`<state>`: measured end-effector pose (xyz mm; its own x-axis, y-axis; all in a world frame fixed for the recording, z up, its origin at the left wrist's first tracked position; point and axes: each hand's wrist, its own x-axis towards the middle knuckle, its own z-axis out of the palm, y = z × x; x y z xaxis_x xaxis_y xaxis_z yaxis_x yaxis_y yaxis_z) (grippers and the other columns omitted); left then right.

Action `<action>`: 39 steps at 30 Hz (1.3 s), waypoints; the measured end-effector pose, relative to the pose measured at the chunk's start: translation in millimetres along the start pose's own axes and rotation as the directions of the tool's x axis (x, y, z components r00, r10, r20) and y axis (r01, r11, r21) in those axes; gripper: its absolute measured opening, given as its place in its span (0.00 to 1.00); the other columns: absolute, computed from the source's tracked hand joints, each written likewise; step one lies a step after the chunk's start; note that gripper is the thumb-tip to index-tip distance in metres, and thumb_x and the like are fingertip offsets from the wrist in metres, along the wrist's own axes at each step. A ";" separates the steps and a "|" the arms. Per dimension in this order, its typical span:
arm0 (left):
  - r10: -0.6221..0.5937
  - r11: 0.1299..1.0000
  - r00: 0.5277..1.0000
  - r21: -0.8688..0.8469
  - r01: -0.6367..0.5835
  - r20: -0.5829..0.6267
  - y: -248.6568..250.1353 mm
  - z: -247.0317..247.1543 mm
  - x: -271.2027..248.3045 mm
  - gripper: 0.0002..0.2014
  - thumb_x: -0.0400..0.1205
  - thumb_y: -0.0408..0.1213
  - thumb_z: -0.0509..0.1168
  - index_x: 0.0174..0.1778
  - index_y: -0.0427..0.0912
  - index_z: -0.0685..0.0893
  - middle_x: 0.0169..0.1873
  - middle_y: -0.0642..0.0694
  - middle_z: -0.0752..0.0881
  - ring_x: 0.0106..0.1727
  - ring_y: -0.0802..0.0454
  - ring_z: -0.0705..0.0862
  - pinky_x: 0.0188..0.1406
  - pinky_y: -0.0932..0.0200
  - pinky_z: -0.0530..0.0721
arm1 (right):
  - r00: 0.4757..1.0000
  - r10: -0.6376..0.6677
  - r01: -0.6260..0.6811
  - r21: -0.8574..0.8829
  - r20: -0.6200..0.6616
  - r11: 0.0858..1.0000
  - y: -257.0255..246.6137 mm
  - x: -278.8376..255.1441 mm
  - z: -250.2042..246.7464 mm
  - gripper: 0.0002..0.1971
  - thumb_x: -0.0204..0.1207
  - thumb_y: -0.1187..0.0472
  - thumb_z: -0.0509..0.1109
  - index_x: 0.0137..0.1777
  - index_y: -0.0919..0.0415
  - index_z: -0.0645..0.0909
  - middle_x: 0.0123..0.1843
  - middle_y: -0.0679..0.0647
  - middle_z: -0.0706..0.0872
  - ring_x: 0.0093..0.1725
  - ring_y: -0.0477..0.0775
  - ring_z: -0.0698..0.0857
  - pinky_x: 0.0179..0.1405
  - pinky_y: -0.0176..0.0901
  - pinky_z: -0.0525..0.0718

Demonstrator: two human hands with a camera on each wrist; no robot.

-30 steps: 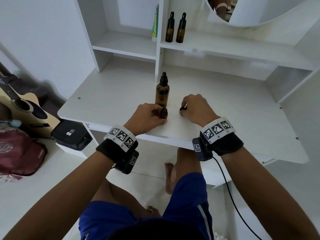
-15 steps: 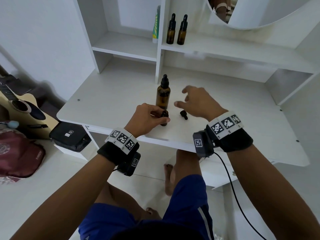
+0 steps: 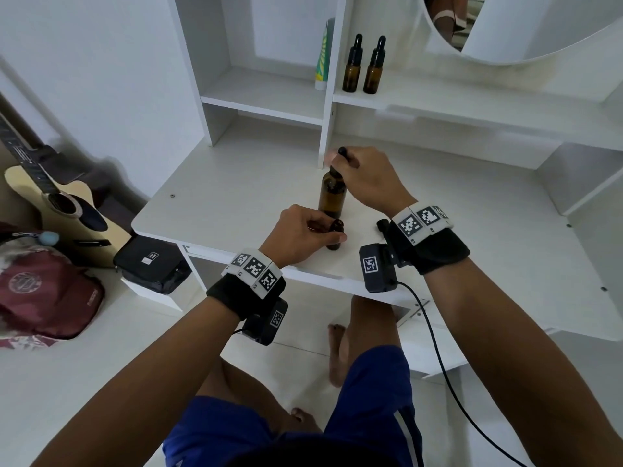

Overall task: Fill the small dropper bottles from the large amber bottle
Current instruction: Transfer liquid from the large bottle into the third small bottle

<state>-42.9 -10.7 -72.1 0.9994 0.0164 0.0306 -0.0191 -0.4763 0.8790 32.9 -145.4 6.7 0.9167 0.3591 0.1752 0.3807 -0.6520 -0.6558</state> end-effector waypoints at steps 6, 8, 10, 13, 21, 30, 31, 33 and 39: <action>0.009 1.000 1.000 -0.027 -0.009 -0.001 -0.7 1.0 -1.5 0.13 0.72 0.42 0.80 0.50 0.44 0.93 0.44 0.51 0.92 0.46 0.59 0.89 0.46 0.77 0.80 | 0.998 -0.018 0.020 0.040 -0.054 0.999 -1.1 3.0 -5.2 0.23 0.88 0.50 0.56 0.49 0.68 0.85 0.41 0.57 0.87 0.37 0.51 0.82 0.35 0.33 0.75; 0.015 1.000 1.000 -0.025 -0.015 0.001 -0.7 1.0 -1.5 0.13 0.72 0.42 0.80 0.51 0.44 0.93 0.45 0.51 0.92 0.46 0.59 0.89 0.47 0.76 0.81 | 0.997 -0.014 0.021 0.089 -0.073 0.996 0.6 4.0 -3.4 0.23 0.87 0.50 0.58 0.49 0.70 0.86 0.45 0.62 0.90 0.44 0.58 0.87 0.42 0.41 0.82; 0.020 0.999 1.000 -0.025 -0.020 0.003 -0.8 0.9 -1.5 0.14 0.72 0.42 0.80 0.51 0.43 0.93 0.45 0.50 0.92 0.45 0.59 0.89 0.47 0.75 0.81 | 0.996 -0.015 0.025 0.118 -0.086 0.993 0.9 4.0 -1.5 0.22 0.86 0.51 0.59 0.48 0.70 0.86 0.45 0.64 0.90 0.46 0.61 0.88 0.49 0.50 0.85; 0.016 0.999 1.000 -0.032 -0.016 -0.001 -1.2 1.1 -1.0 0.13 0.71 0.42 0.80 0.50 0.43 0.93 0.43 0.51 0.92 0.44 0.61 0.89 0.47 0.76 0.81 | 0.996 -0.022 0.030 0.092 -0.090 0.995 -0.4 2.5 -0.5 0.22 0.87 0.51 0.59 0.48 0.68 0.86 0.45 0.62 0.90 0.45 0.57 0.88 0.48 0.47 0.84; 0.018 0.999 1.000 -0.031 -0.018 -0.004 -2.8 1.5 -0.6 0.14 0.71 0.43 0.80 0.51 0.43 0.93 0.44 0.51 0.92 0.45 0.59 0.89 0.46 0.76 0.82 | 0.994 -0.051 0.058 0.072 -0.093 0.996 2.3 0.7 1.1 0.22 0.87 0.52 0.58 0.49 0.70 0.87 0.37 0.55 0.87 0.32 0.48 0.81 0.27 0.22 0.72; 0.033 0.999 0.999 -0.022 -0.033 -0.010 -3.5 2.4 -0.5 0.14 0.71 0.42 0.80 0.51 0.42 0.93 0.44 0.50 0.92 0.45 0.59 0.89 0.47 0.76 0.82 | 0.993 -0.073 0.078 0.049 -0.097 0.996 2.6 -0.1 3.3 0.22 0.87 0.51 0.58 0.49 0.68 0.86 0.37 0.57 0.87 0.32 0.49 0.80 0.28 0.22 0.73; 0.034 0.999 0.999 -0.020 -0.034 -0.010 -3.7 2.5 -0.4 0.14 0.71 0.43 0.80 0.51 0.42 0.93 0.44 0.50 0.92 0.45 0.59 0.89 0.47 0.75 0.82 | 0.992 -0.078 0.083 0.045 -0.101 0.996 2.2 -0.6 3.6 0.22 0.87 0.51 0.58 0.48 0.68 0.86 0.36 0.56 0.87 0.31 0.48 0.79 0.28 0.22 0.73; 0.033 0.999 0.999 -0.018 -0.033 -0.013 -4.0 2.5 -0.2 0.15 0.71 0.43 0.80 0.51 0.42 0.93 0.44 0.50 0.92 0.45 0.59 0.89 0.48 0.74 0.82 | 0.992 -0.080 0.085 0.047 -0.102 0.995 1.7 -0.9 4.7 0.22 0.87 0.52 0.59 0.48 0.69 0.86 0.34 0.56 0.84 0.29 0.45 0.76 0.27 0.21 0.72; 0.037 0.999 0.999 -0.010 -0.037 -0.015 -3.8 2.4 0.1 0.15 0.71 0.43 0.79 0.52 0.42 0.93 0.45 0.50 0.92 0.45 0.59 0.89 0.47 0.75 0.82 | 0.993 -0.073 0.080 0.071 -0.095 0.994 2.6 -0.4 4.9 0.21 0.88 0.54 0.58 0.51 0.71 0.86 0.42 0.65 0.89 0.35 0.51 0.79 0.29 0.24 0.73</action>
<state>-42.8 -11.0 -76.6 0.9975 0.0115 0.0703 -0.0567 -0.4682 0.8818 32.9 -143.9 1.3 0.8939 0.3407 0.2914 0.4431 -0.5722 -0.6901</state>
